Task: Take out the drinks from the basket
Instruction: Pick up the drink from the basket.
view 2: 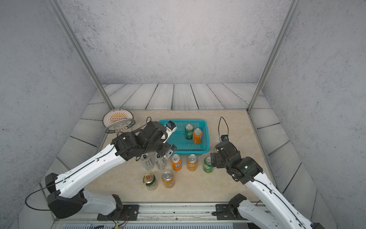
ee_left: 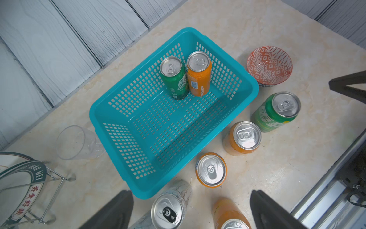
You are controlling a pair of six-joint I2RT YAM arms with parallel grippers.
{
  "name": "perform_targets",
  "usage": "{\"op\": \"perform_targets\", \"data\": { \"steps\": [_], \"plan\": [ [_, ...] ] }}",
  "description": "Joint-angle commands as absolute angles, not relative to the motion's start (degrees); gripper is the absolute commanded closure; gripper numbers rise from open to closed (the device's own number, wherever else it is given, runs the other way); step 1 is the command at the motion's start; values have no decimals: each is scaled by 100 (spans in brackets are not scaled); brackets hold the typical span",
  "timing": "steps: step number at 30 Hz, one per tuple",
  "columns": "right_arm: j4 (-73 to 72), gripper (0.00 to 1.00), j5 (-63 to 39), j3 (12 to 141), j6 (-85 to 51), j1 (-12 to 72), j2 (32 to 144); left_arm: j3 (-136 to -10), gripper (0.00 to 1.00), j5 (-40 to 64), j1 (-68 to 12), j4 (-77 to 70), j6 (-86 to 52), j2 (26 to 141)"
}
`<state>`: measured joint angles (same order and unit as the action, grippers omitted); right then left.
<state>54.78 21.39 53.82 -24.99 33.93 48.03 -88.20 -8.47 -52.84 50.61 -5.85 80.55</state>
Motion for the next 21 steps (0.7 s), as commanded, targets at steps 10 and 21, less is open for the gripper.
{"op": "perform_targets", "data": {
  "steps": [10, 21],
  "plan": [
    [5599, 1, 2229, 5599, -2487, 3376, 4724, -10364, 0, 81, -4305, 5071, 64, 9616],
    [5570, 1, 2206, 5517, -2503, 3375, 4729, -12087, 6, 100, -4017, 5132, 154, 11639]
  ]
}}
